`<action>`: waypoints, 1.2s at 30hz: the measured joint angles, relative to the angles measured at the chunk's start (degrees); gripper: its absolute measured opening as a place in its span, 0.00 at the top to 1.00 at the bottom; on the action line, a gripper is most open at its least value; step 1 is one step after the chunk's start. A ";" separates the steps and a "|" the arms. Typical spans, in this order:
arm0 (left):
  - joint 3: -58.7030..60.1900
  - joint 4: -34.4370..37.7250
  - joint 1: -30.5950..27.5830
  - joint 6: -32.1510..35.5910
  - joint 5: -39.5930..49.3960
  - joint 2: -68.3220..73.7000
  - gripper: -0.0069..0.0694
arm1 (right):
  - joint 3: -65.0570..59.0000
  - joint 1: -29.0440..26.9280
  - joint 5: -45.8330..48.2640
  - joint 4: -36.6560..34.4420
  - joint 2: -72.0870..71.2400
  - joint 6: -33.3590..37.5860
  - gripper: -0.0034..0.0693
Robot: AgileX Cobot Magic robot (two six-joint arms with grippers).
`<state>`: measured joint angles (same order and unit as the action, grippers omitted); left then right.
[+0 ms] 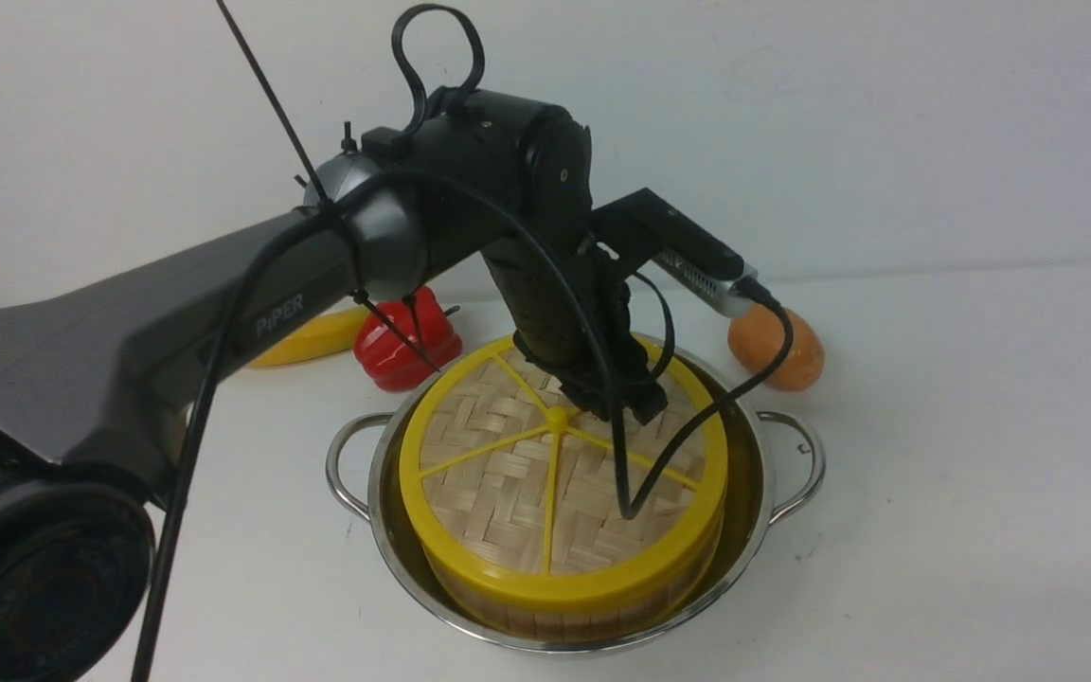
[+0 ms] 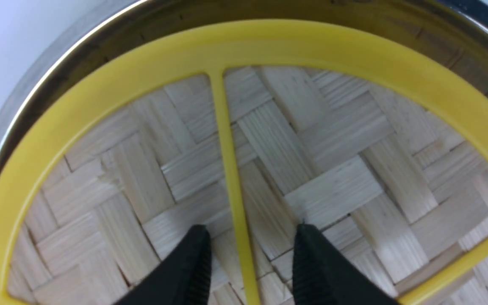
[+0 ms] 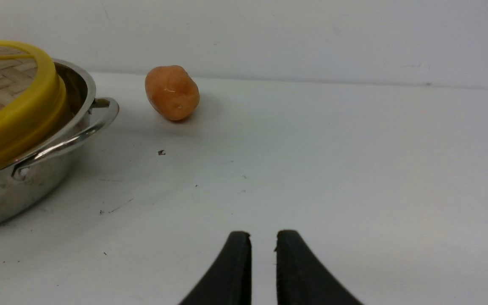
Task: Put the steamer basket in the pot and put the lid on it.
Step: Use the left arm to place the steamer lid on the steamer
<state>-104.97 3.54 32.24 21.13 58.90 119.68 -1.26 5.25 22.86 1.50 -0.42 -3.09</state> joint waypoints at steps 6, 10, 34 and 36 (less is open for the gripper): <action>-2.21 -0.62 0.00 -0.63 1.07 0.80 0.56 | 0.00 0.00 0.00 0.00 0.00 0.00 0.84; -6.37 -1.09 0.00 -1.93 3.71 1.38 0.56 | 0.00 0.00 0.00 0.00 0.00 0.00 0.84; -9.85 -7.76 0.00 -10.17 11.57 1.63 0.56 | 0.00 0.00 0.00 0.00 0.00 0.00 0.84; -9.85 -7.81 0.00 -11.91 11.57 1.63 0.56 | 0.00 0.00 0.00 0.00 0.00 0.00 0.84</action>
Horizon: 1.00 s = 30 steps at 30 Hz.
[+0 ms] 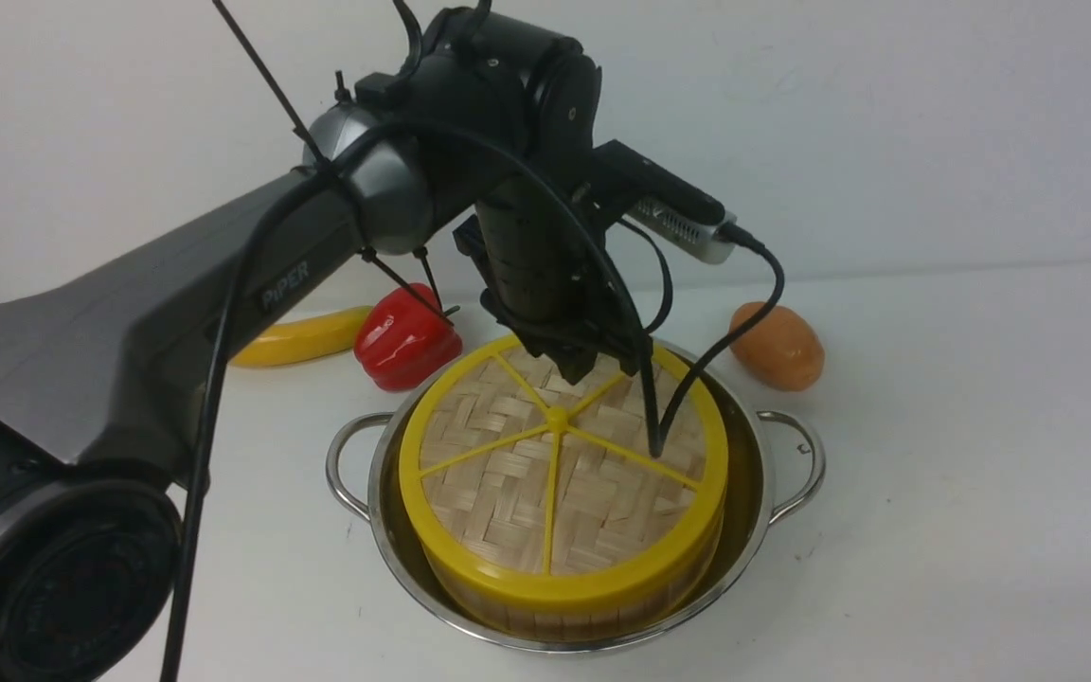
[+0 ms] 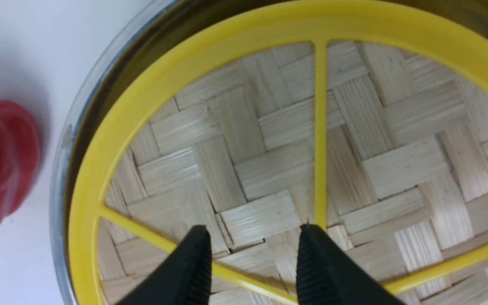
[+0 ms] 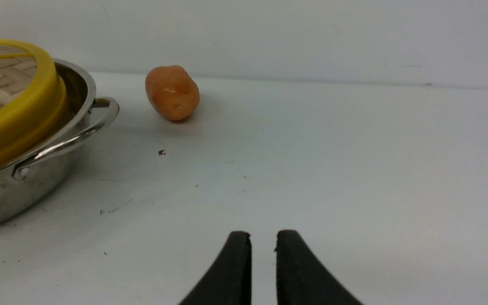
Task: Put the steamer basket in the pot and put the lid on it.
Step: Use the left arm to place the steamer lid on the steamer
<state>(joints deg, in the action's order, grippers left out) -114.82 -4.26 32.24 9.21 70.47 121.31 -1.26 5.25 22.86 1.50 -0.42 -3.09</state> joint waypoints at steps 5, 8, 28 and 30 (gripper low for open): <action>0.00 0.00 0.00 -2.26 0.04 -0.11 0.56 | 0.00 0.00 0.00 0.00 0.00 0.00 0.84; 0.00 0.08 0.00 -2.79 0.11 -0.41 0.56 | 0.00 0.00 0.00 0.00 0.00 0.00 0.84; 3.07 -0.26 0.00 -6.95 0.13 -0.63 0.56 | 0.00 0.00 0.00 -0.02 0.00 0.00 0.82; 3.07 1.33 0.00 -7.34 0.13 -0.63 0.56 | 0.00 0.00 0.00 -0.02 0.00 0.00 0.82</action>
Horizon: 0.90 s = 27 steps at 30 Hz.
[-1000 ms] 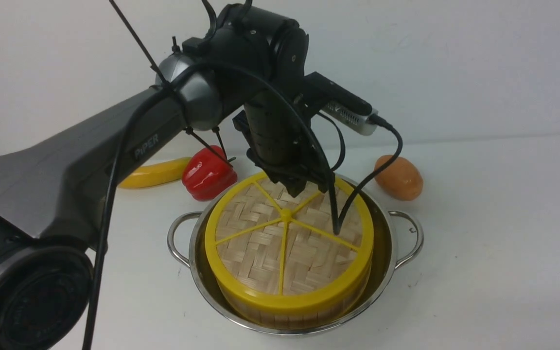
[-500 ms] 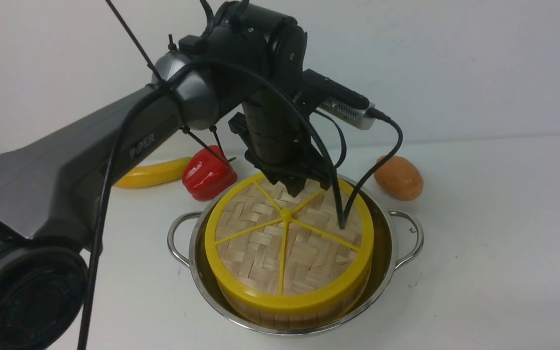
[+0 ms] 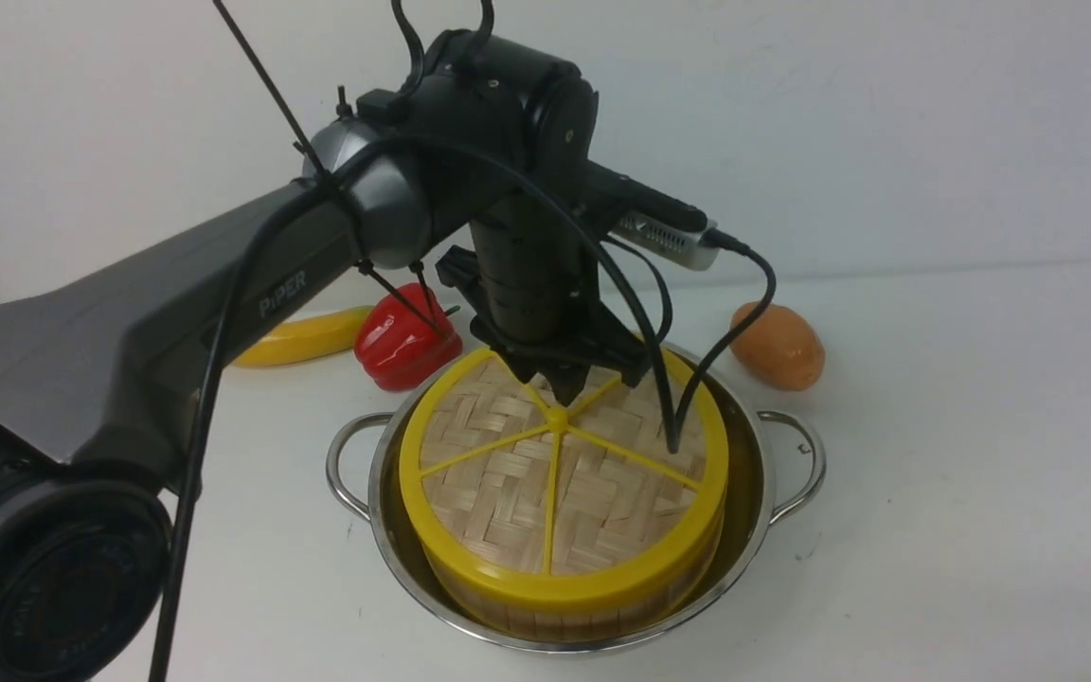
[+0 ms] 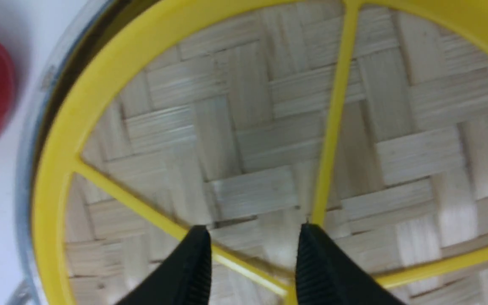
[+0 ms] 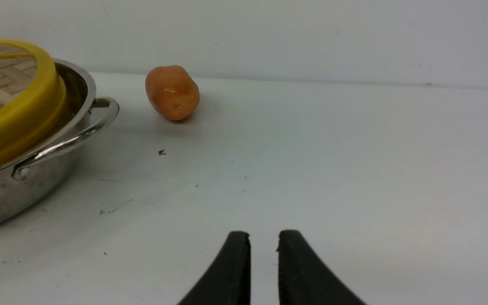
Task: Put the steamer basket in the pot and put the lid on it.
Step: Use the left arm to place the steamer lid on the steamer
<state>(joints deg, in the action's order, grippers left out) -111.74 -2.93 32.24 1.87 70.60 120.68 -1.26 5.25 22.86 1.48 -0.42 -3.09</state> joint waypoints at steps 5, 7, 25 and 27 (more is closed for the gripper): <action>0.11 3.37 0.00 -1.23 0.00 -0.74 0.56 | 0.00 0.00 0.00 0.00 0.00 0.00 0.81; 0.11 3.80 0.00 -1.51 0.00 -1.82 0.56 | 0.00 0.00 0.00 0.00 0.00 0.00 0.80; 3.35 5.88 0.00 0.56 0.06 -6.80 0.56 | 0.00 0.51 0.00 0.00 0.00 0.00 0.79; 4.01 6.48 0.00 0.56 0.12 -6.80 0.56 | 0.00 1.00 0.00 0.00 0.00 0.00 0.79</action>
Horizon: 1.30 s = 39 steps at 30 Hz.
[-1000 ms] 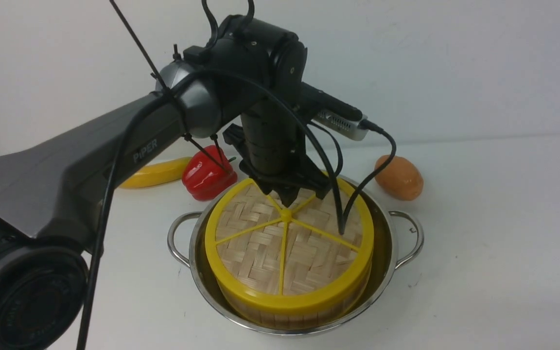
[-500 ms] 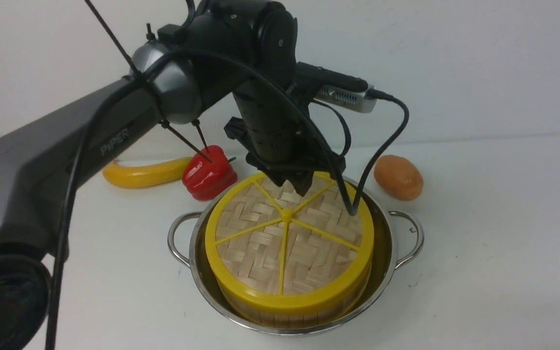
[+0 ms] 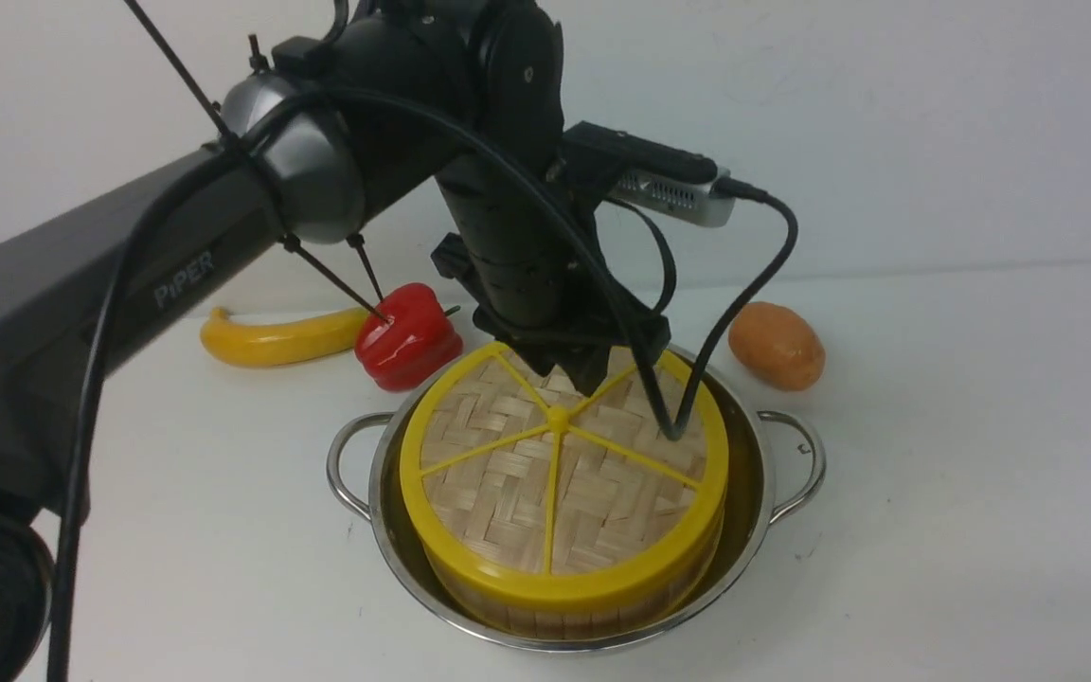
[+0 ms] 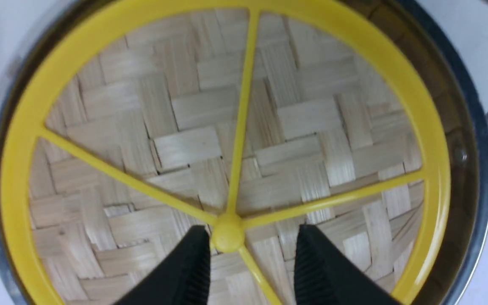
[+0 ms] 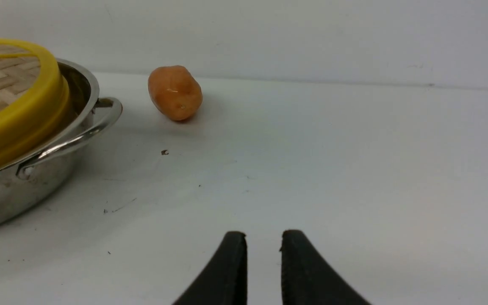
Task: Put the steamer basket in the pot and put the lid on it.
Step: Use the left arm to place the steamer lid on the steamer
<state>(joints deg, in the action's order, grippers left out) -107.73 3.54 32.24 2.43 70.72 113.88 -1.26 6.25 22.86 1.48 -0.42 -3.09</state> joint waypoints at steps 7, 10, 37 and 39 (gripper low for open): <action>0.28 0.96 0.00 0.00 -0.05 0.00 0.56 | 0.00 0.92 0.00 0.00 0.00 0.00 0.79; 0.28 0.96 0.00 0.00 -0.05 0.26 0.56 | 0.00 0.92 0.00 0.00 0.00 0.00 0.79; 0.28 -4.23 0.00 -2.43 -0.05 3.89 0.57 | 0.00 2.59 0.00 0.00 0.00 0.00 0.76; 0.28 -4.28 0.00 -2.43 -0.05 3.89 0.61 | 0.00 2.59 0.00 0.00 0.00 0.00 0.76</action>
<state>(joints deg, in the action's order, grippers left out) -107.45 -0.73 32.24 0.00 70.67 117.77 -1.26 8.84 22.86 1.48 -0.42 -3.09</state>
